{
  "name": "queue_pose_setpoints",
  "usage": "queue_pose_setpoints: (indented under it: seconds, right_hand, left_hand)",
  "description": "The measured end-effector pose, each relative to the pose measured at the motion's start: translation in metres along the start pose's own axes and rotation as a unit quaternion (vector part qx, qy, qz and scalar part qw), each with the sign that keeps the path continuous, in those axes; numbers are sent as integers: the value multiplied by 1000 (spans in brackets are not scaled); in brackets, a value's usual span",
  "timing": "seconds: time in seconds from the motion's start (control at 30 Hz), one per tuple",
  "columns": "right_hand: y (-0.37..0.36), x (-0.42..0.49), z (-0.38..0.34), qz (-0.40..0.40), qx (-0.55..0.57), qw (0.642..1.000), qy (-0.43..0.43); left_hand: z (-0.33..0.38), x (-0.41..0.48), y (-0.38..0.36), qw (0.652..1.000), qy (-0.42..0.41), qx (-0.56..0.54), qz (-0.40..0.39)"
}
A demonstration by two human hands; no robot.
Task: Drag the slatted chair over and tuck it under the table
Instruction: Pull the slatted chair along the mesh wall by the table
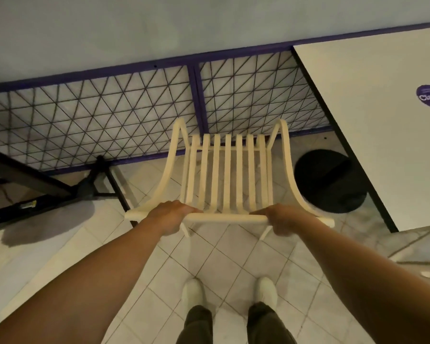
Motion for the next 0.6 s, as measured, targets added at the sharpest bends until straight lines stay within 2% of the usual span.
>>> queue_pose_setpoints:
  seconds: [0.4, 0.6]
  right_hand:
    - [-23, -14, -37, 51, 49, 995, -64]
    - [-27, -18, -41, 36, 60, 995, -75]
  left_hand:
    - [-33, 17, 20, 993, -84, 76, -26]
    - [-33, 20, 22, 991, -93, 98, -23]
Point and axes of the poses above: each hand's wrist, its own x-axis towards the middle knuckle, its own y-axis out of the back of the hand, z = x × y, the point moved 7 cm from there along x, towards the middle knuckle, and after that the axes turned 2 degrees about -x, right-handed, at the moved point
